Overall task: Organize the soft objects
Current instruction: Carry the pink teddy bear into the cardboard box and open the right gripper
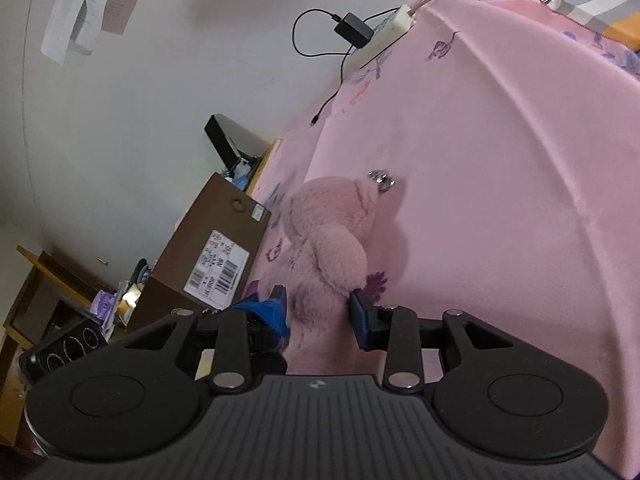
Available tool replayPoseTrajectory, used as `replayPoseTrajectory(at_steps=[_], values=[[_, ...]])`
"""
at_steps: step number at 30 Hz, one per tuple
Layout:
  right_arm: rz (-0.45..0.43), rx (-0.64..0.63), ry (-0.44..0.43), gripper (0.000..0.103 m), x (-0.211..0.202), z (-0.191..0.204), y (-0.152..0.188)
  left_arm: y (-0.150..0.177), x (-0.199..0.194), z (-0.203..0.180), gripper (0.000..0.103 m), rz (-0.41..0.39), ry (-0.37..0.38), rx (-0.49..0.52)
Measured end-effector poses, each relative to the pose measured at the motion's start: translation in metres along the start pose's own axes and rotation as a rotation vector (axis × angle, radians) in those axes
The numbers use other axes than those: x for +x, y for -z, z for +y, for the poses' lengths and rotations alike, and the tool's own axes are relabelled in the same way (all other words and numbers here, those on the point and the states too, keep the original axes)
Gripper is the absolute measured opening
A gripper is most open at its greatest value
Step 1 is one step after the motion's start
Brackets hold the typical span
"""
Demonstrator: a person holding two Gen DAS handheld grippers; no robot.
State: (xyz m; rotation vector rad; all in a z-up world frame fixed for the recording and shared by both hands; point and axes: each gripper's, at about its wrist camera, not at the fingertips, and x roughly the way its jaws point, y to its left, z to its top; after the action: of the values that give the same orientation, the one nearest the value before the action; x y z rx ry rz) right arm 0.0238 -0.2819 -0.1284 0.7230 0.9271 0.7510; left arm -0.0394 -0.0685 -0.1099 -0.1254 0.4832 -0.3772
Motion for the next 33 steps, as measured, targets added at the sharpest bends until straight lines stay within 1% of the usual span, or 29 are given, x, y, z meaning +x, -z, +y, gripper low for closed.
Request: replayPoseTrajectory(at_steps=[1,2,4,7,11,13,17,21,23,28,31,33], values=[[-0.007,0.013,-0.014,0.016,0.000,-0.001,0.002,0.000,-0.002,-0.001,0.096,-0.010,0.002,0.007],[-0.008,0.030,-0.056,0.015,-0.002,-0.002,0.003,0.001,-0.004,-0.003,0.096,-0.020,0.014,0.017],[-0.018,0.050,-0.106,0.015,-0.004,-0.001,0.004,0.001,-0.007,-0.004,0.095,-0.036,-0.011,0.020],[-0.037,0.013,-0.111,0.015,-0.003,0.012,0.009,0.001,-0.011,-0.004,0.094,-0.062,-0.042,0.013],[-0.060,-0.032,-0.140,0.015,-0.002,0.030,0.011,0.004,-0.026,-0.003,0.094,-0.151,-0.067,0.005],[-0.062,-0.068,-0.149,0.015,-0.003,0.040,0.013,0.005,-0.033,-0.001,0.094,-0.182,-0.082,-0.003],[-0.081,-0.139,-0.153,0.015,-0.003,0.059,0.017,0.006,-0.050,0.004,0.094,-0.230,-0.082,-0.029],[-0.096,-0.193,-0.194,0.015,-0.002,0.077,0.021,0.004,-0.073,0.002,0.093,-0.283,-0.109,-0.008],[-0.109,-0.230,-0.219,0.015,-0.002,0.089,0.021,0.000,-0.087,0.003,0.093,-0.318,-0.119,0.002],[-0.129,-0.309,-0.318,0.015,0.006,0.125,0.013,-0.018,-0.124,0.014,0.093,-0.402,-0.148,0.028],[-0.125,-0.358,-0.366,0.015,0.022,0.150,0.003,-0.032,-0.145,0.027,0.093,-0.446,-0.192,0.051],[-0.111,-0.382,-0.394,0.015,0.040,0.167,-0.005,-0.040,-0.157,0.040,0.093,-0.463,-0.225,0.050]])
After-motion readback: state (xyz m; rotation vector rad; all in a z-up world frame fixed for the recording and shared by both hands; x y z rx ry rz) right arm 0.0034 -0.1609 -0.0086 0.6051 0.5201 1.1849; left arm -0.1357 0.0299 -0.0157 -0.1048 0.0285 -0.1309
